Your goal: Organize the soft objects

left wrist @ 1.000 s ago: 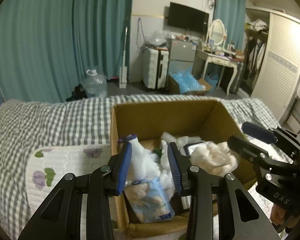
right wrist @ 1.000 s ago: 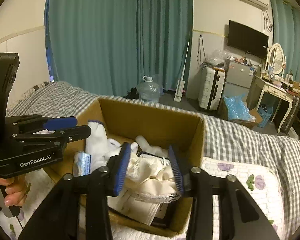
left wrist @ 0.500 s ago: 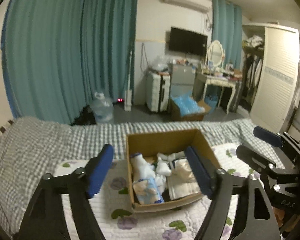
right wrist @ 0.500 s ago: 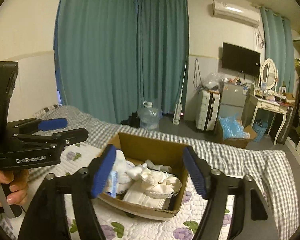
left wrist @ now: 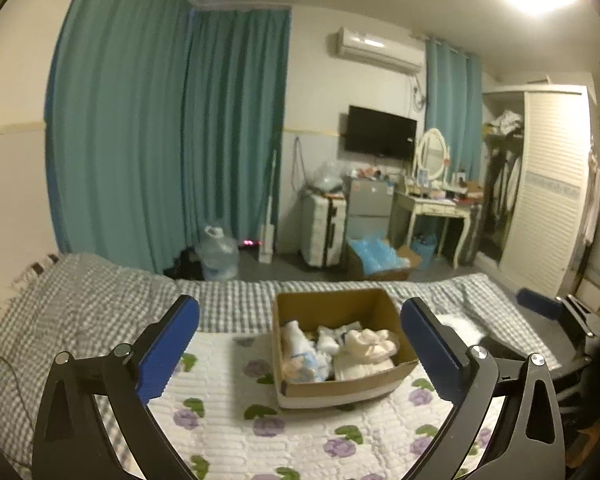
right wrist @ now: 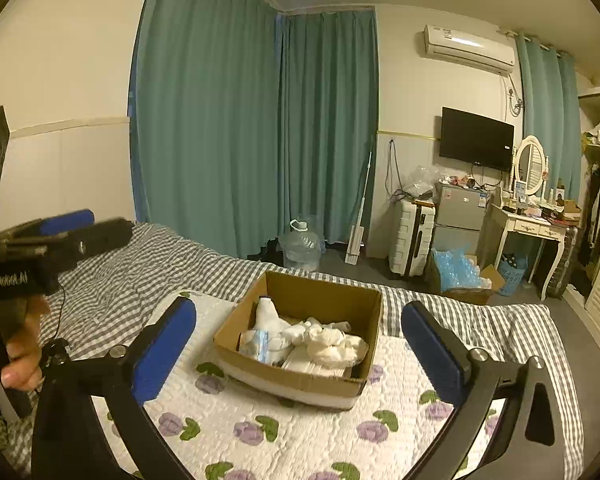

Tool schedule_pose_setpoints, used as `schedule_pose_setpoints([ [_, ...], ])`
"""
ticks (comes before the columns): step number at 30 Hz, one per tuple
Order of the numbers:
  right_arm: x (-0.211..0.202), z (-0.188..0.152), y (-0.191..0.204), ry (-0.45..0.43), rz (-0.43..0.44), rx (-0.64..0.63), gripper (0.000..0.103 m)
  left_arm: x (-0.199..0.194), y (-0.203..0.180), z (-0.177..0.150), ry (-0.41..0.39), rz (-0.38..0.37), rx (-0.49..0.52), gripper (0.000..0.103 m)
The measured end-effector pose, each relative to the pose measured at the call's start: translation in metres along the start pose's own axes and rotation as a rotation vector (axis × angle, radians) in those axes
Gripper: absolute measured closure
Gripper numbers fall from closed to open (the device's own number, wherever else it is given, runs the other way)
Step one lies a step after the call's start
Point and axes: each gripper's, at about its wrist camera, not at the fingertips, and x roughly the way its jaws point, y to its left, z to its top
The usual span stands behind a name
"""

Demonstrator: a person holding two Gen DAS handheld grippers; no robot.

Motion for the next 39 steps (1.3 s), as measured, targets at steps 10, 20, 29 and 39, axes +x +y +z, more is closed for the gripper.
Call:
schedule_pose_setpoints([
  [10,-0.004,-0.036,0.011,0.015,-0.031,-0.016,0.000,0.013,-0.005,-0.053,0.023,0.086,0.053,0.000],
  [20,0.031,-0.085,-0.005,0.130,-0.028,0.088,0.000,0.054,0.000,-0.093,0.169,0.076,0.035,0.000],
  [29,0.046,-0.097,-0.014,0.178,-0.011,0.130,0.000,0.060,-0.003,-0.102,0.199,0.082,0.045,0.000],
  [39,0.040,-0.094,-0.013,0.166,-0.004,0.133,0.000,0.059,0.000,-0.101,0.201,0.084,0.042,0.000],
])
